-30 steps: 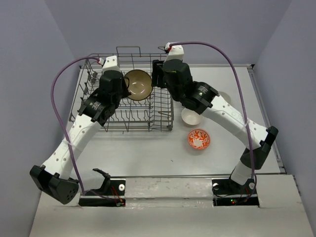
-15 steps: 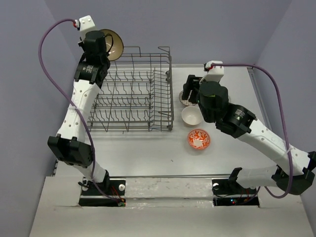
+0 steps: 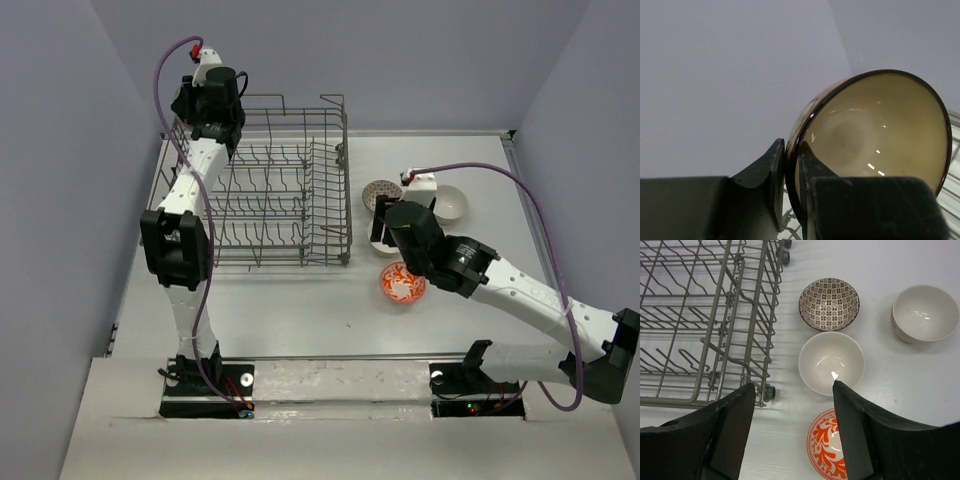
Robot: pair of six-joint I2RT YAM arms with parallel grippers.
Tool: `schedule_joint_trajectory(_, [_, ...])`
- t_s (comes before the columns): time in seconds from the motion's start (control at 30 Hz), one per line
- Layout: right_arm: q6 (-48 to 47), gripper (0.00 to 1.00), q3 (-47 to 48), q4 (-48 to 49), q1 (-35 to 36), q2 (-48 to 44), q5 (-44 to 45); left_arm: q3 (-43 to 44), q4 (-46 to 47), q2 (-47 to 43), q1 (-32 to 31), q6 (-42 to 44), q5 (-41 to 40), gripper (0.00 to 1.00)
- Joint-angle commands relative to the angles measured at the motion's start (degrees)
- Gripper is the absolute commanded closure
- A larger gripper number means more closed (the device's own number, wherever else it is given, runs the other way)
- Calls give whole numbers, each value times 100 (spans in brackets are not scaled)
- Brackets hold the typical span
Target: Load the bowls into the dish rack
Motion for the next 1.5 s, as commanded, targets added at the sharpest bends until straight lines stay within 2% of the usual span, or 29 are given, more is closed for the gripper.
schedule_joint_trajectory(0.0, [373,31,-275,247,25,-129,-159,104,1929,-243,226,746,-639,100])
schedule_joint_trajectory(0.17, [356,31,-592,432,25,-58,-256,-150,2807,-67,332,1736,-639,100])
schedule_joint_trajectory(0.2, [347,31,-662,467,25,-50,-300,-299,3218,-32,367,1913,-682,100])
schedule_joint_trajectory(0.27, [303,30,-715,520,25,-49,-326,-379,3397,21,394,2212,-630,100])
schedule_joint_trajectory(0.5, [145,30,-812,739,25,-93,-300,-1134,4803,232,420,3364,-516,100])
schedule_joint_trajectory(0.93, [171,30,-918,898,25,-85,-564,-1838,6007,435,429,4208,-305,100])
schedule_joint_trajectory(1.2, [233,29,-979,942,25,-93,-652,-2224,6333,461,411,4481,-68,100])
schedule_joint_trajectory(1.47, [198,29,-909,1012,25,56,-740,-2664,7036,601,341,4894,73,100])
